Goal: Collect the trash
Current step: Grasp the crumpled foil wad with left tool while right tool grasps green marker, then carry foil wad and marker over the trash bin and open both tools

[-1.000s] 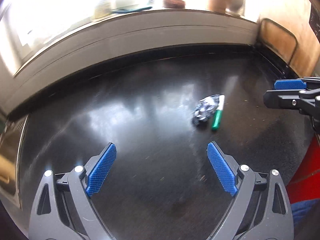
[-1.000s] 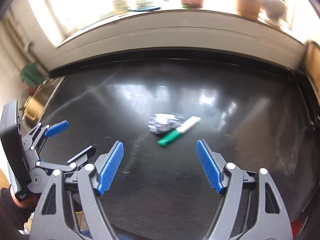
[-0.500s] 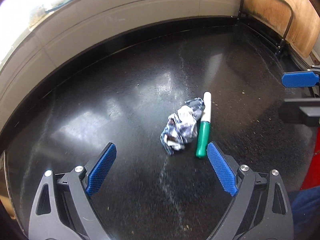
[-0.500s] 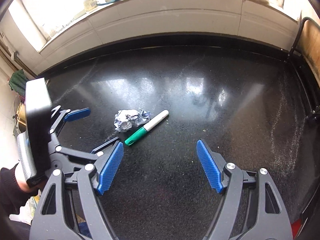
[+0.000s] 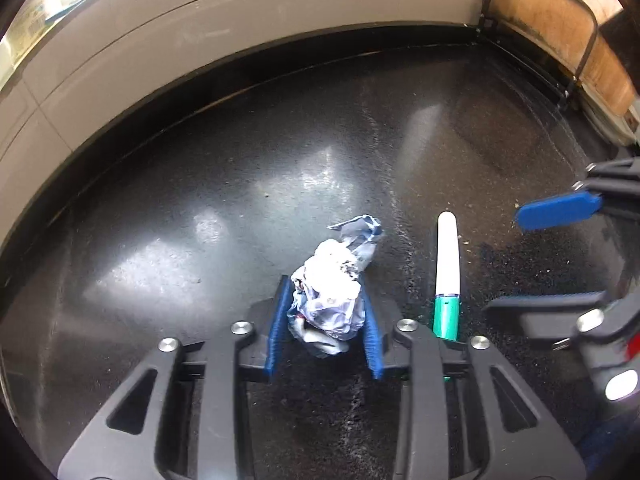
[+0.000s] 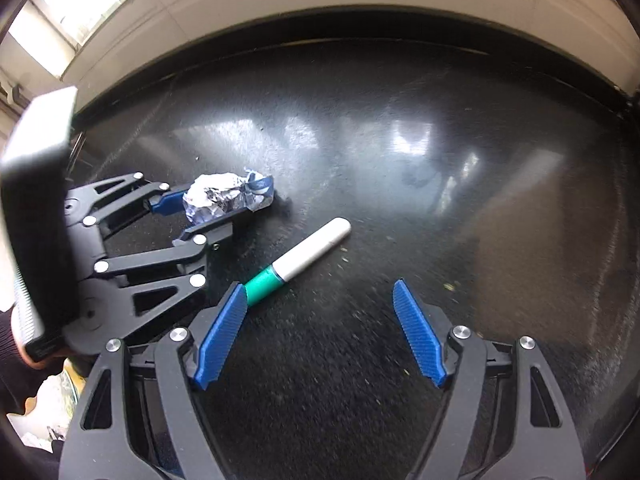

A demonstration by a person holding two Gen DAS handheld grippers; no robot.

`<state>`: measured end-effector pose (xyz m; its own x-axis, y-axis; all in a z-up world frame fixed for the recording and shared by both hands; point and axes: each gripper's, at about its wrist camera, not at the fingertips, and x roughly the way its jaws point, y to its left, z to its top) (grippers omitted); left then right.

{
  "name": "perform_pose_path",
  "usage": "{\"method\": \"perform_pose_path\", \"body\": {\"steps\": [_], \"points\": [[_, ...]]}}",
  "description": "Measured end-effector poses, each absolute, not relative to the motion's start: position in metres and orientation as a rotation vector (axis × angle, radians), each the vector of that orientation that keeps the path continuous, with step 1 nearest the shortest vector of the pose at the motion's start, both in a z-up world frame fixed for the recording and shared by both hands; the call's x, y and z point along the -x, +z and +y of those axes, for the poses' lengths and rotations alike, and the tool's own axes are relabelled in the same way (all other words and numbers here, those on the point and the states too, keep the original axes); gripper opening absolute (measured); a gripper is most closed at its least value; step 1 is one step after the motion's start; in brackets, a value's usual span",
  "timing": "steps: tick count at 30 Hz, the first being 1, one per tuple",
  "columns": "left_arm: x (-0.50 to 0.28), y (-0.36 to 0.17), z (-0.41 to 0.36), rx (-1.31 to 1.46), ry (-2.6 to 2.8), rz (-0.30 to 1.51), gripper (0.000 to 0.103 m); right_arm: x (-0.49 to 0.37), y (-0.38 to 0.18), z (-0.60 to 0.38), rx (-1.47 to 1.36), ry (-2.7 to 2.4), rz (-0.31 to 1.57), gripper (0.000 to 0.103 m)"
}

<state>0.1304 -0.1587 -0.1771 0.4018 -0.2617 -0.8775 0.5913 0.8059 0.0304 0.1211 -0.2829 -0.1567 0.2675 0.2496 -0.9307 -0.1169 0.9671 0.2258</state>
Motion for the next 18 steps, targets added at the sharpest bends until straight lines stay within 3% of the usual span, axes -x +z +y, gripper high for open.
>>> {"method": "perform_pose_path", "body": {"steps": [5, 7, 11, 12, 18], "points": [[-0.133, -0.164, -0.128, -0.285, -0.445, 1.028, 0.027, -0.134, -0.173, -0.261, -0.105, 0.267, 1.31, 0.071], [-0.134, -0.16, -0.114, -0.25, -0.403, 1.037, 0.027, -0.137, -0.173, -0.249, -0.037, 0.257, 1.278, 0.062], [-0.129, -0.155, -0.092, -0.206, -0.322, 1.067, 0.027, -0.137, -0.174, -0.235, 0.047, 0.259, 1.248, 0.018], [-0.126, -0.154, -0.087, -0.198, -0.292, 1.077, 0.027, -0.137, -0.175, -0.233, 0.054, 0.268, 1.249, 0.014], [-0.104, -0.147, -0.069, -0.147, -0.207, 1.102, 0.027, -0.125, -0.157, -0.23, 0.076, 0.312, 1.208, 0.014]]}}
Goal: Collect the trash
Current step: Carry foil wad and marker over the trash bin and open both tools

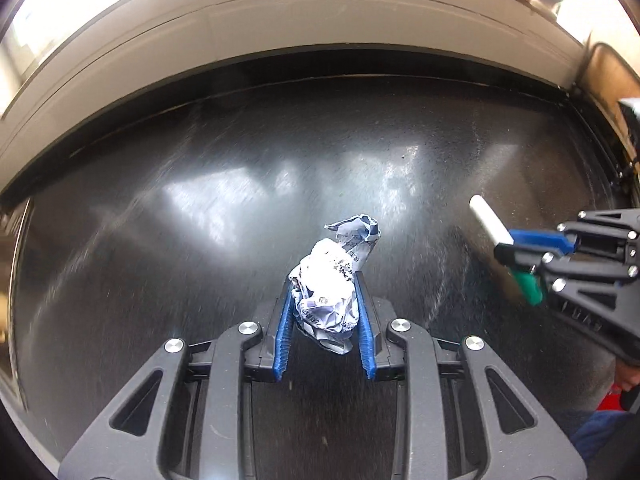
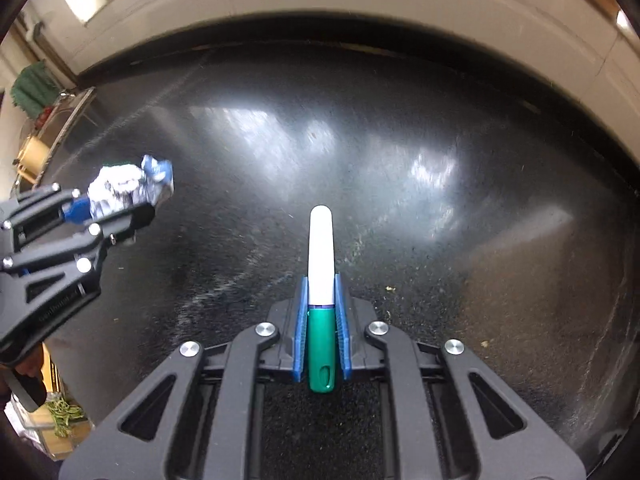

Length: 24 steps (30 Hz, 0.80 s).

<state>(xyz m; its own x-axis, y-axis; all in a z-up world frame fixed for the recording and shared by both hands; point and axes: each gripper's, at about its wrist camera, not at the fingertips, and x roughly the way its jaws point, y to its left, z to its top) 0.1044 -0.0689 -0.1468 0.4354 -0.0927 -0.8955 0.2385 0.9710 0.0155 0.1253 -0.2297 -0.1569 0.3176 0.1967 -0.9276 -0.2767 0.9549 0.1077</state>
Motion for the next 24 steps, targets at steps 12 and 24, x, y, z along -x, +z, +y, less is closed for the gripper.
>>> {"method": "perform_pose_path", "body": {"steps": [12, 24], "points": [[-0.048, -0.124, -0.054, -0.106, -0.15, 1.071, 0.027, -0.084, -0.094, -0.228, 0.083, 0.345, 1.091, 0.014], [0.001, -0.098, -0.025, -0.061, -0.082, 1.015, 0.027, -0.051, -0.072, -0.196, 0.114, 0.398, 1.042, 0.014]]}}
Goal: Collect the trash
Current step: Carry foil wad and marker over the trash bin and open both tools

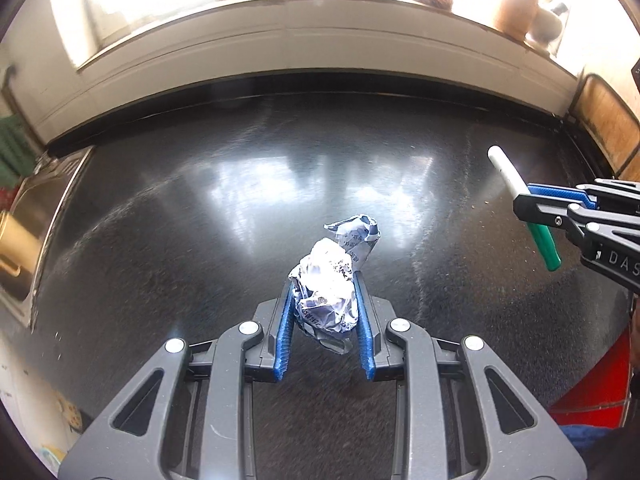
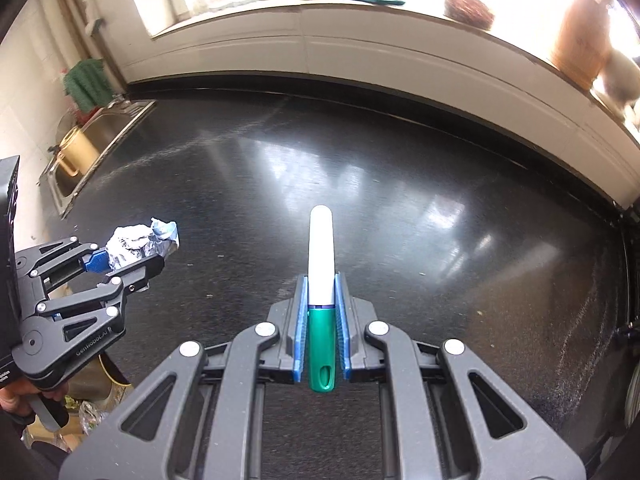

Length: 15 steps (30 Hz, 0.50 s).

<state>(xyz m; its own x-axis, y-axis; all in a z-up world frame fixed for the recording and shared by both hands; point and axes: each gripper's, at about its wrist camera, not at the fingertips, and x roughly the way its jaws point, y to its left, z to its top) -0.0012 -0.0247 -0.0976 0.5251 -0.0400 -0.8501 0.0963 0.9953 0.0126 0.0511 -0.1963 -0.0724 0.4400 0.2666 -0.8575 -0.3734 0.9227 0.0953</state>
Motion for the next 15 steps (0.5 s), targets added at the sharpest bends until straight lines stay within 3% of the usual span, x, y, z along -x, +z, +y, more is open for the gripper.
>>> {"method": "perform_pose_path", "body": {"steps": [15], "points": [[0.147, -0.096, 0.14, 0.188, 0.35, 1.01, 0.027, 0.009, -0.055, -0.002, 0.251, 0.841, 1.039, 0.014]]}}
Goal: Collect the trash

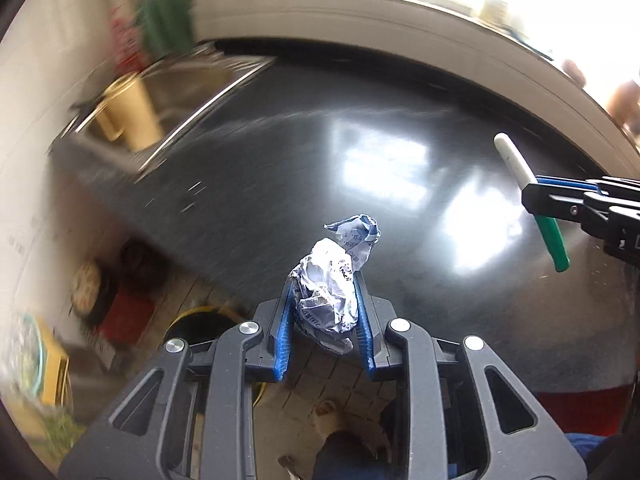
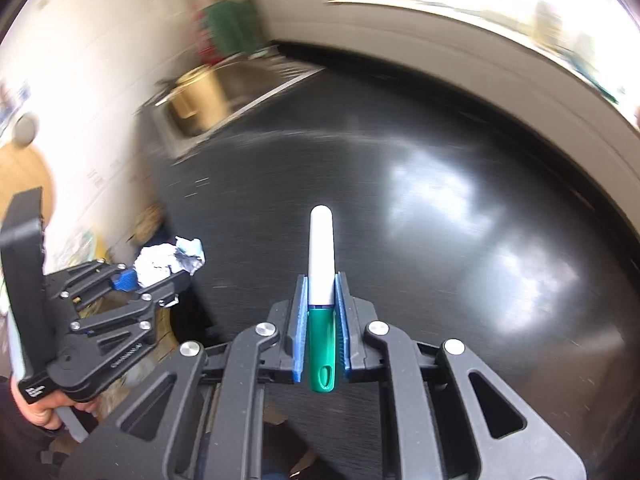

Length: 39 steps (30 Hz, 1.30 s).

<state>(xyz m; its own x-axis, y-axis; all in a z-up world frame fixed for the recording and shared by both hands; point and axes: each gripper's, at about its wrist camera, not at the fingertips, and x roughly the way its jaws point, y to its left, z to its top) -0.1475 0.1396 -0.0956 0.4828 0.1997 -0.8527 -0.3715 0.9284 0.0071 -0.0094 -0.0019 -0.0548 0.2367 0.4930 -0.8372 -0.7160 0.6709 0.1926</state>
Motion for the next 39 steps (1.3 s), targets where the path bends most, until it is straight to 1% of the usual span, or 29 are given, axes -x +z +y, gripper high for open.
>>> {"method": "perform_pose_path", "body": {"steps": [4, 10, 13, 22, 34, 36, 37, 39], "points": [[0.202, -0.112, 0.186, 0.268, 0.481, 1.036, 0.027, 0.049, -0.065, 0.065, 0.313, 0.999, 1.068, 0.014], [0.266, -0.138, 0.235, 0.369, 0.624, 1.064, 0.027, 0.108, -0.086, 0.143, 0.371, 1.177, 1.15, 0.014], [0.282, -0.145, 0.254, 0.401, 0.651, 1.063, 0.027, 0.131, -0.095, 0.177, 0.406, 1.232, 1.18, 0.014], [0.296, -0.181, 0.303, 0.46, 0.675, 1.067, 0.027, 0.154, -0.132, 0.245, 0.472, 1.245, 1.249, 0.014], [0.299, -0.198, 0.325, 0.487, 0.641, 1.069, 0.028, 0.155, -0.15, 0.271, 0.483, 1.208, 1.271, 0.014], [0.297, -0.2, 0.328, 0.491, 0.627, 1.07, 0.03, 0.157, -0.15, 0.272, 0.49, 1.201, 1.263, 0.014], [0.297, -0.201, 0.33, 0.491, 0.621, 1.068, 0.032, 0.156, -0.15, 0.274, 0.489, 1.195, 1.262, 0.014], [0.296, -0.204, 0.332, 0.497, 0.611, 1.068, 0.046, 0.156, -0.153, 0.278, 0.485, 1.193, 1.27, 0.016]]}}
